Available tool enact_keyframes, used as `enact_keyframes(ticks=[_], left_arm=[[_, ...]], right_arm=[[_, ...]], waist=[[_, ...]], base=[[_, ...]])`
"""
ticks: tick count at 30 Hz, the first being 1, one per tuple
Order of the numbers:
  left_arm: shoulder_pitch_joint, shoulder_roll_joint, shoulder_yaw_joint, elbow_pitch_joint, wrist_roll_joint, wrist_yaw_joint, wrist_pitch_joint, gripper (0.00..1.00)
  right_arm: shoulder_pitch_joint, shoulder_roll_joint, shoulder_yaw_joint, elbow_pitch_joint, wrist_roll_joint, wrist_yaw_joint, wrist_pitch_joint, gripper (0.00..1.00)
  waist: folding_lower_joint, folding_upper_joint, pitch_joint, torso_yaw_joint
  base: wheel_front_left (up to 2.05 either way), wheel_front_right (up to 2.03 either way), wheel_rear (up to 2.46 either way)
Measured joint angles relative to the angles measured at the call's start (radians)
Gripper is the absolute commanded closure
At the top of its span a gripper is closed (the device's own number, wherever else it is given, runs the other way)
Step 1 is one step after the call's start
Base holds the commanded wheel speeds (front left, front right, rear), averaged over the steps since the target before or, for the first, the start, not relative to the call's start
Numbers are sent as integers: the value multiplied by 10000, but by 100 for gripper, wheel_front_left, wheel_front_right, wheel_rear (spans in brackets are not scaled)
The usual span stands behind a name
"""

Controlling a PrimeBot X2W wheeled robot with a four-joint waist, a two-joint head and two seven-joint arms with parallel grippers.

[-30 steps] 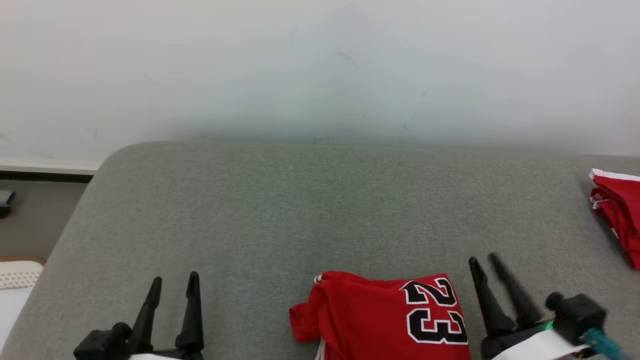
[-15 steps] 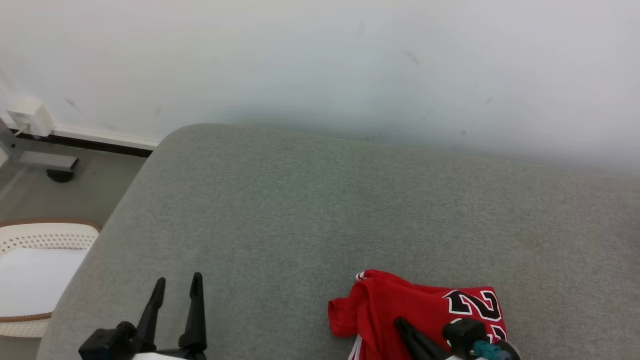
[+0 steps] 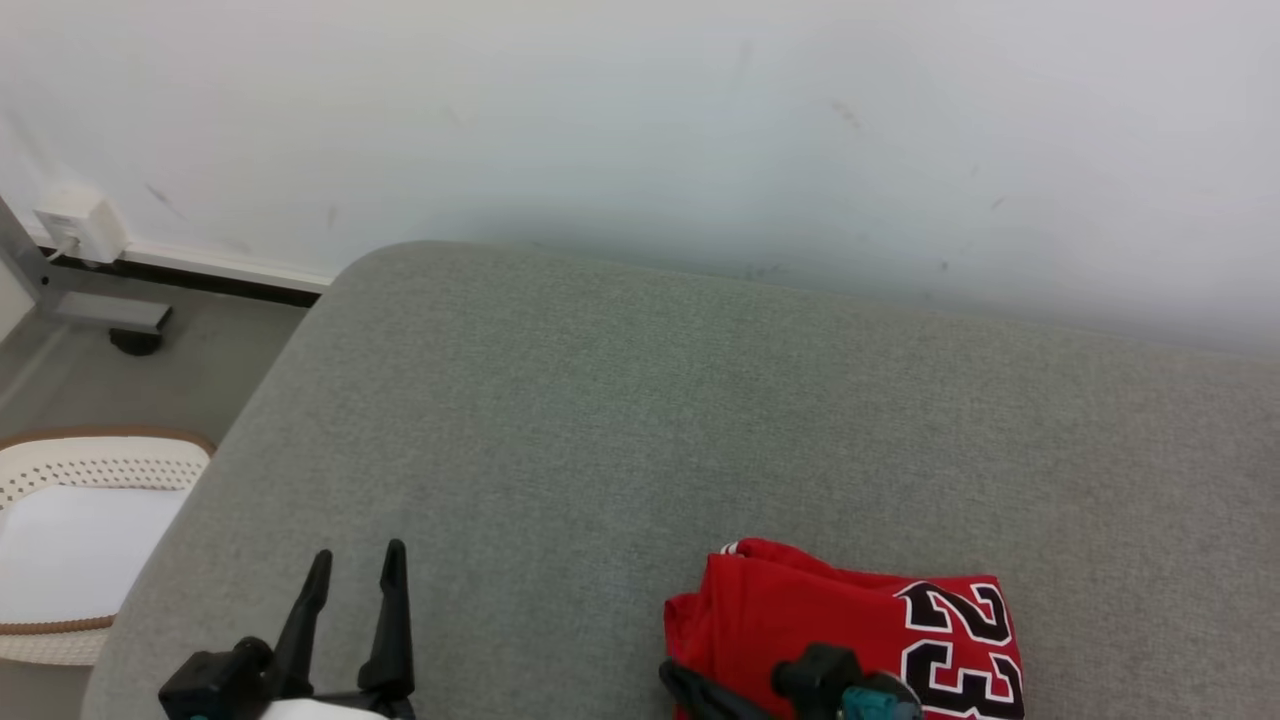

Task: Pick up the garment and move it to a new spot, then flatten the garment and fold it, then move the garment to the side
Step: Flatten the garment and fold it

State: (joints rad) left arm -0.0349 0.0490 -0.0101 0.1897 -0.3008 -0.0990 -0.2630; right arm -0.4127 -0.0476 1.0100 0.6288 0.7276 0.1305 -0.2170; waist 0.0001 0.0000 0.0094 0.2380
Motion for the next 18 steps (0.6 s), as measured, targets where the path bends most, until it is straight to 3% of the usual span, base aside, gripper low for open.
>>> enact_keyframes(ticks=[7, 8, 10, 11, 12, 18], left_arm=[[29, -2, -10, -186, 0, 92, 0, 0], [35, 0, 21, -245, 0, 90, 0, 0], [51, -2, 29, -301, 0, 90, 0, 0], [62, -2, 44, -326, 0, 90, 0, 0], [80, 0, 58, -360, 0, 92, 0, 0], [143, -2, 138, -435, 111, 84, 0, 0]], right_arm=[[-517, -151, -527, -132, 59, 0, -405, 100], [-570, -389, -1177, -516, -192, 0, -416, 93], [-546, -627, -2096, -1114, -629, 0, -445, 60], [-476, -740, -2546, -1415, -809, 0, -453, 26], [-337, -851, -2941, -1687, -1072, 0, -454, 0], [404, -1480, -4627, -2849, -2245, 0, -456, 0]], waist=[[0, 0, 22, -303], [0, 0, 3, -453], [0, 0, -27, -620], [0, 0, -43, -713], [0, 0, -59, -809], [0, 0, -153, -1475]], base=[[0, 0, 0], [0, 0, 0], [0, 0, 0], [0, 0, 0], [0, 0, 0], [0, 0, 0]])
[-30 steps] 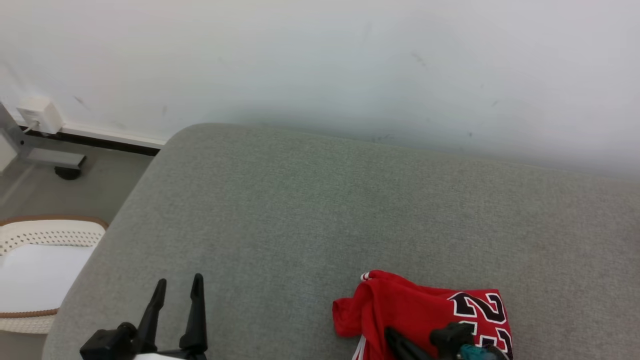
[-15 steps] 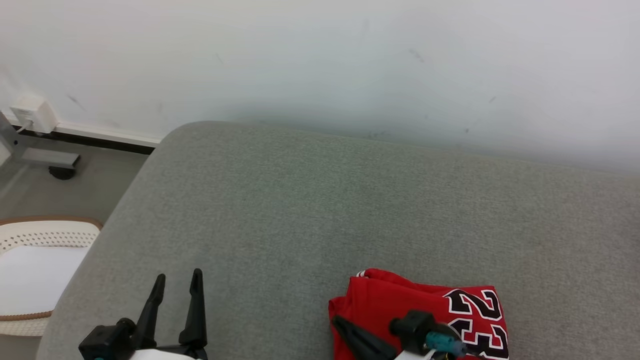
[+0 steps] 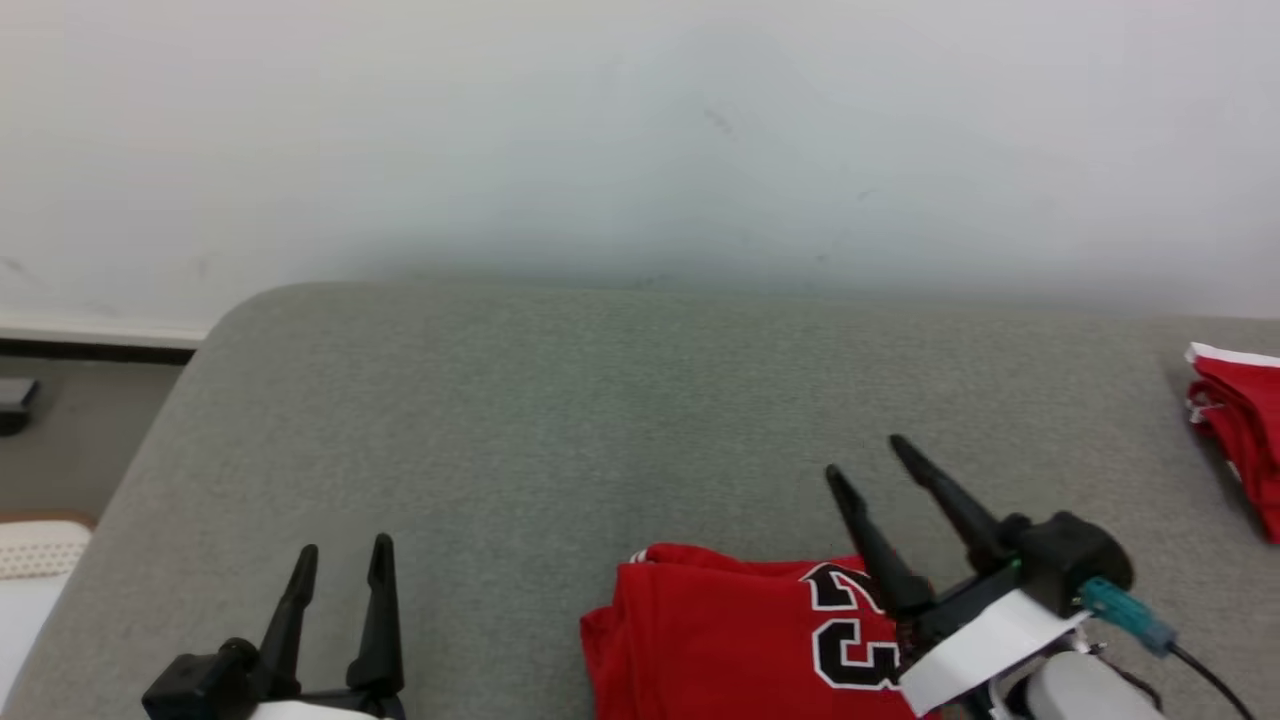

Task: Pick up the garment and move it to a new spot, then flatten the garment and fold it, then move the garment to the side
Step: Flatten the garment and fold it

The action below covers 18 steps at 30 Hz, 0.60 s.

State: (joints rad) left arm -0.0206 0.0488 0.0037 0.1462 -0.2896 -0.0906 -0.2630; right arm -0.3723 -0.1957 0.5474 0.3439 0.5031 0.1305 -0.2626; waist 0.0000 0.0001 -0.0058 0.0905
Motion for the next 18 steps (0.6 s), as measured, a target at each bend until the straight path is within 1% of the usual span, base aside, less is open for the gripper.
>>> enact_keyframes(ticks=[1, 2, 3, 7, 8, 10, 13, 15, 18], left_arm=[[2, 0, 33, -6, 6, -6, 0, 0], [2, 0, 33, -6, 6, -6, 0, 0], [4, 0, 119, -23, 46, -17, 0, 0], [0, 0, 270, -59, 105, -59, 0, 0], [0, 0, 270, -59, 105, -59, 0, 0], [0, 4, 303, -119, 105, -58, 0, 0], [1, 0, 307, -194, 104, -56, 0, 0], [1, 2, 351, -215, 104, -40, 0, 0], [3, 2, 453, -263, 104, -4, 0, 0]], right_arm=[[91, -82, -221, -144, -151, 0, 0, 0], [91, -82, -221, -144, -151, 0, 0, 0], [259, -240, -667, -393, -305, 0, 0, 0], [624, -485, -1592, -855, -533, 0, 0, 0], [624, -485, -1592, -855, -533, 0, 0, 0], [849, -546, -2021, -1005, -734, 0, 2, 0], [1276, -456, -2587, -1193, -907, 0, 0, 0], [1624, -272, -2982, -1289, -961, 0, 0, 0], [2128, -59, -3315, -1375, -1009, 0, 0, 0]], waist=[[0, 0, -10, -121], [0, 0, -10, -121], [0, 0, -24, -368], [0, 0, -43, -830], [0, 0, -43, -830], [0, 0, -45, -1046], [0, 0, -44, -1313], [0, 0, -36, -1441], [0, 0, -19, -1578]], base=[[0, 0, 0], [0, 0, 0], [0, 0, 0], [0, 0, 0], [0, 0, 0], [0, 0, 0], [0, 0, 0], [0, 0, 0], [0, 0, 0]])
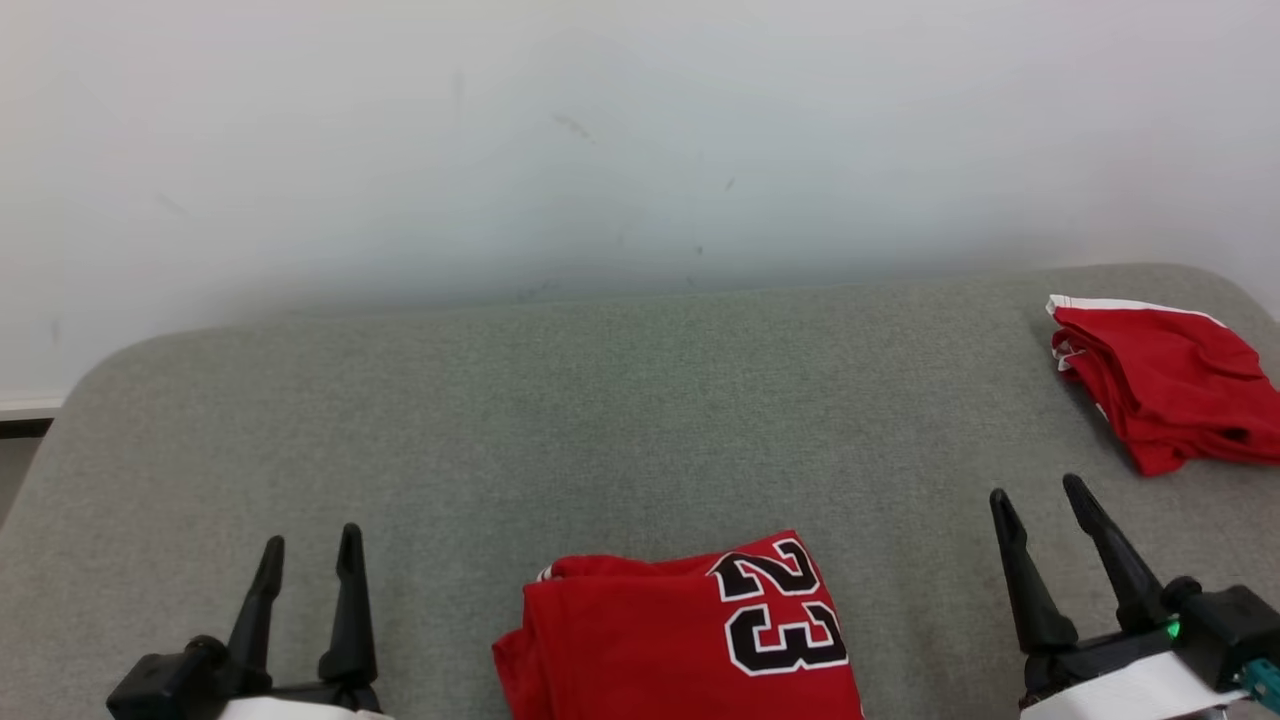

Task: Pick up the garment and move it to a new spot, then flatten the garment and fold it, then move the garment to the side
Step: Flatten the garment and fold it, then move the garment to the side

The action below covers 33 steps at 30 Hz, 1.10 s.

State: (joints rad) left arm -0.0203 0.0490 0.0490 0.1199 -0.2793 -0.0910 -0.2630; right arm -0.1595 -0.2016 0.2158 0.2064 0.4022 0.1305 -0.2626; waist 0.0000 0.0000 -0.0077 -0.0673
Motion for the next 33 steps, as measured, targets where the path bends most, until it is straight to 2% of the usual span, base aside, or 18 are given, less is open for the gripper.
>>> enact_keyframes(ticks=[7, 20, 25, 33], left_arm=[[61, 0, 52, -19, 130, 35, 0, 0], [58, 0, -73, -23, 127, 98, 0, 0], [54, 0, -61, -4, 82, 113, 0, 0], [-139, 0, -221, 19, 46, 109, 0, 0]], right_arm=[[528, 314, -523, -280, -213, 0, 0, 0], [587, 487, -506, -343, -389, 0, 67, 0], [379, 562, 33, 65, -19, 0, 667, 0], [-649, 598, 1371, 1567, 878, 0, 1889, 0]], waist=[[0, 0, 95, -160], [0, 0, 108, -10], [0, 0, 140, 25], [0, 0, 335, 411]], base=[[0, 0, 0], [0, 0, 0], [0, 0, 0], [0, 0, 0]])
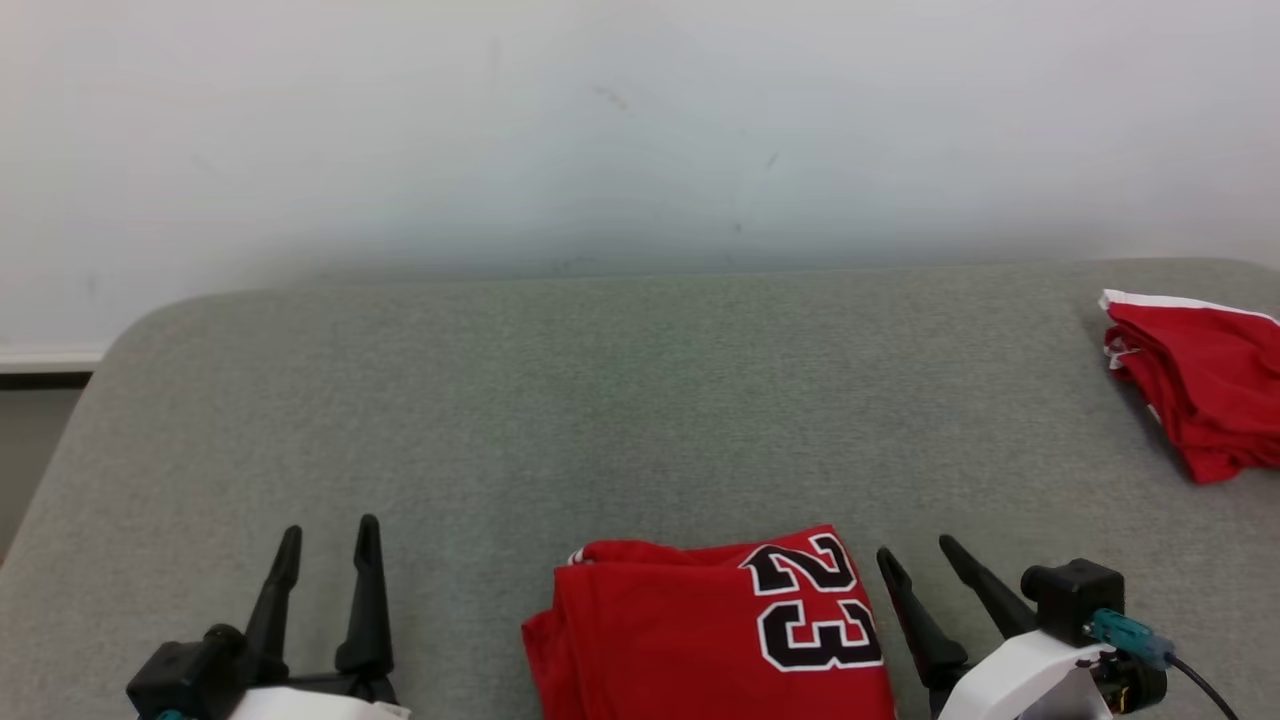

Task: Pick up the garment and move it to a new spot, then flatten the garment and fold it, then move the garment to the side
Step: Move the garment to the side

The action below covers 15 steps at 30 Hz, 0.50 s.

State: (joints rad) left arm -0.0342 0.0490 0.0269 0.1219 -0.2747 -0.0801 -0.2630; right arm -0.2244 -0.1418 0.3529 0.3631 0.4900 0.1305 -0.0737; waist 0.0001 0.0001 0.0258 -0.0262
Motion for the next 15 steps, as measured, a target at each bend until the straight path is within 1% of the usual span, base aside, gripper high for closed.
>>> enact_keyframes(ticks=[7, 12, 15], left_arm=[[-97, 0, -15, 61, -69, 0, 0, 0], [-198, 0, -6, 104, -86, -35, 0, 0], [-233, -2, -17, 109, -98, -77, 0, 0]], right_arm=[[-462, 50, 370, 1455, 493, 0, 1189, 0], [-614, 81, 554, 2213, 934, 0, 2040, 0], [-784, 94, 665, 2401, 1183, 0, 2268, 0]], waist=[[0, 0, 236, 613], [0, 0, 416, 1052], [-1, 0, 521, 1267]], base=[[0, 0, 0], [0, 0, 0], [0, 0, 0]])
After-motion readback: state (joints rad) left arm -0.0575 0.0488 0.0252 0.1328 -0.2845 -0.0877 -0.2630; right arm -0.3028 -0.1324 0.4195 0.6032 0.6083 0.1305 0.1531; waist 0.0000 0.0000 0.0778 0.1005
